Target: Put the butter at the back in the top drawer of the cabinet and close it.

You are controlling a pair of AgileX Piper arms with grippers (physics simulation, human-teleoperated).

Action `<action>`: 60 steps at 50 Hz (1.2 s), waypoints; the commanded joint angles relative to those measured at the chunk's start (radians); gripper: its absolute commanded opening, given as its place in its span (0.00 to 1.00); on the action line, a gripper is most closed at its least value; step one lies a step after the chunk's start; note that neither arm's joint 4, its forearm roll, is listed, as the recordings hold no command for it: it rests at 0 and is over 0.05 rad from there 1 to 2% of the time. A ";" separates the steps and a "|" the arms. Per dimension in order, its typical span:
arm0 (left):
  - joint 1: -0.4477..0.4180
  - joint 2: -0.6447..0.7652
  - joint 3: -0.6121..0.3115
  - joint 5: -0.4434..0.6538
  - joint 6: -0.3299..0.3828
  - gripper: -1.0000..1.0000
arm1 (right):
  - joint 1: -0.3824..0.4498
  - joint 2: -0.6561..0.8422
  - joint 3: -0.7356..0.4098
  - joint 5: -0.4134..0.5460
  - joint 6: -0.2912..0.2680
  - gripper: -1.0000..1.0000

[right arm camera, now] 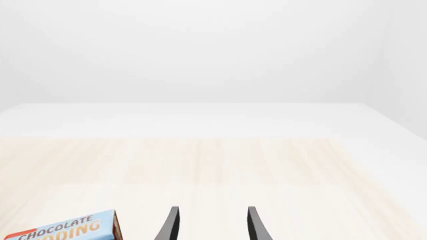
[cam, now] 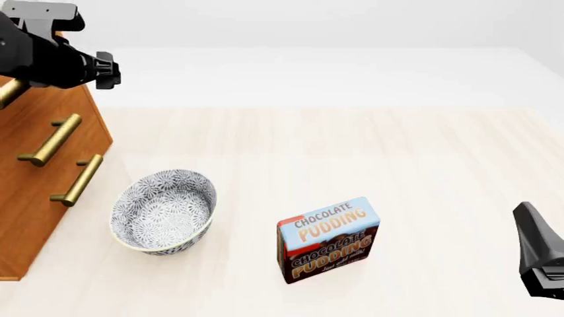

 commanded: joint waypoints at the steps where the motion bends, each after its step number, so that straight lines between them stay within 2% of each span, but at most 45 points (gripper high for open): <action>1: -0.023 -0.028 0.061 0.038 -0.007 1.00 | 0.000 0.000 0.000 0.000 0.000 1.00; 26: -0.088 -0.224 0.138 0.077 -0.009 1.00 | 0.000 0.000 0.000 0.000 0.000 1.00; 60: -0.074 -0.181 0.143 0.047 -0.013 1.00 | 0.000 0.000 0.000 0.000 0.000 1.00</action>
